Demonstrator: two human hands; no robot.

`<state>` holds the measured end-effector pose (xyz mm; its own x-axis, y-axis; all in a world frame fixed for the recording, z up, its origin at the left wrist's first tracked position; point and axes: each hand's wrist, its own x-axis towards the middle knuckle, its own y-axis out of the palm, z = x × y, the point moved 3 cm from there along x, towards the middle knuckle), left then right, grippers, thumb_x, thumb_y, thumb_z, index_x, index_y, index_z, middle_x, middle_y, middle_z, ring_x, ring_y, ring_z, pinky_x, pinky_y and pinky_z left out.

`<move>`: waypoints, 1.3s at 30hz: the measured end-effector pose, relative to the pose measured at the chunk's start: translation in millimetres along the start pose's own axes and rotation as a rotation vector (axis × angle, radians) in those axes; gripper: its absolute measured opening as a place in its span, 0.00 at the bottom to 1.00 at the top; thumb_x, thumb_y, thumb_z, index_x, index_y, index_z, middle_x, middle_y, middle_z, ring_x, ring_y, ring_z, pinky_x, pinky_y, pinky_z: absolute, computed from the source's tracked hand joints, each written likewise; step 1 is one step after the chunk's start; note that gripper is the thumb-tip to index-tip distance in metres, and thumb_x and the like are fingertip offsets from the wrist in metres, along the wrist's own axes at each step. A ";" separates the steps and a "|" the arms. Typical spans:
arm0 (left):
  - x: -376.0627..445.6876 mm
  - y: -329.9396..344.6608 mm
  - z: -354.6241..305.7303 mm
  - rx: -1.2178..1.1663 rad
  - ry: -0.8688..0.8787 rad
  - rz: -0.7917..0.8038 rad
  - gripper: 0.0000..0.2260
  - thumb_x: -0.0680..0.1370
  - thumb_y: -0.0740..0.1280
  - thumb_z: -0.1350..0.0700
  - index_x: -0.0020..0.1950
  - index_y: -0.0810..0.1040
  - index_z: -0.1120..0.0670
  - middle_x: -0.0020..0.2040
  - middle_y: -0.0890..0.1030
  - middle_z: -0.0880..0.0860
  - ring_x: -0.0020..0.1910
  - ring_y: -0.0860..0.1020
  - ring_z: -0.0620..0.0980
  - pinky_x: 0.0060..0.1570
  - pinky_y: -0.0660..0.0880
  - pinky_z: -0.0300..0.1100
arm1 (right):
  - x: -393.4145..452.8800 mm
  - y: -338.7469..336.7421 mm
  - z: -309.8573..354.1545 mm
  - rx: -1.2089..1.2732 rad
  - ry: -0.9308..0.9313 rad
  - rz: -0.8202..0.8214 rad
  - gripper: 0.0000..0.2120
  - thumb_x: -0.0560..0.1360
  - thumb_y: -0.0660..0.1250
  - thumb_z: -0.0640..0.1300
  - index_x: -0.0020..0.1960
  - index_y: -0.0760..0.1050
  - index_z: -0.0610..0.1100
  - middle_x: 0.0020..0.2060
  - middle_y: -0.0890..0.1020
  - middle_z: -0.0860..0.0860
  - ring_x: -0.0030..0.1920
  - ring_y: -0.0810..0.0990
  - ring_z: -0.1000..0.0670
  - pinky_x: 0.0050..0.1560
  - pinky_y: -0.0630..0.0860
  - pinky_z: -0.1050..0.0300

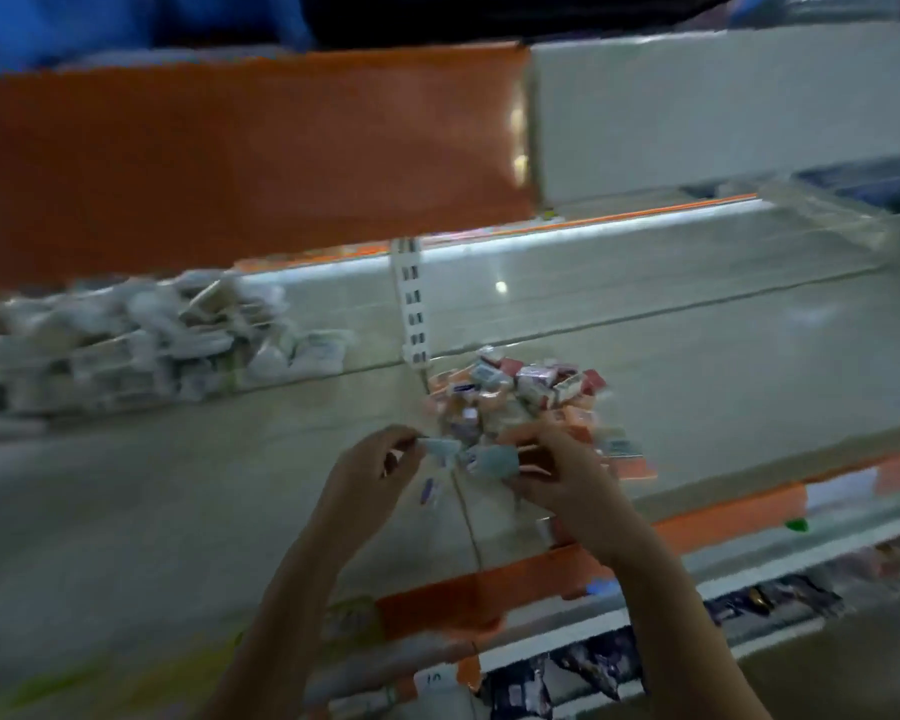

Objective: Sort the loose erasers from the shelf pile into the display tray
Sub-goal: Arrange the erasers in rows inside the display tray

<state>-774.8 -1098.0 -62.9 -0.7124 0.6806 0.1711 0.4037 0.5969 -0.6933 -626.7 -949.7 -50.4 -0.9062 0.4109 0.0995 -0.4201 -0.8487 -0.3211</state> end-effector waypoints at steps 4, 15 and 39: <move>-42.1 -47.8 27.1 -0.068 -0.123 -0.130 0.09 0.80 0.60 0.56 0.43 0.76 0.48 0.32 0.77 0.39 0.30 0.72 0.41 0.32 0.66 0.34 | 11.9 49.4 17.7 0.244 -0.010 0.120 0.14 0.70 0.68 0.28 0.51 0.74 0.42 0.46 0.81 0.53 0.47 0.81 0.60 0.47 0.75 0.67; -175.6 -193.4 105.8 -0.371 -0.302 -0.448 0.12 0.80 0.61 0.59 0.36 0.74 0.55 0.29 0.74 0.50 0.22 0.65 0.39 0.23 0.61 0.30 | 15.0 230.3 83.7 0.397 -0.013 0.383 0.15 0.68 0.67 0.24 0.46 0.72 0.41 0.43 0.79 0.49 0.40 0.81 0.59 0.43 0.77 0.67; -321.0 -431.4 321.7 -0.346 -0.475 -0.458 0.07 0.80 0.60 0.61 0.45 0.75 0.54 0.32 0.79 0.51 0.24 0.68 0.40 0.28 0.64 0.34 | 22.5 580.3 217.3 0.191 -0.106 0.482 0.16 0.68 0.71 0.29 0.48 0.74 0.46 0.45 0.82 0.49 0.46 0.82 0.49 0.45 0.79 0.60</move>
<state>-905.0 -1710.7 -43.9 -0.9925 0.1210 0.0145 0.1082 0.9297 -0.3520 -901.2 -1505.3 -29.8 -0.9944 -0.0679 0.0808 0.0528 -0.9828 -0.1771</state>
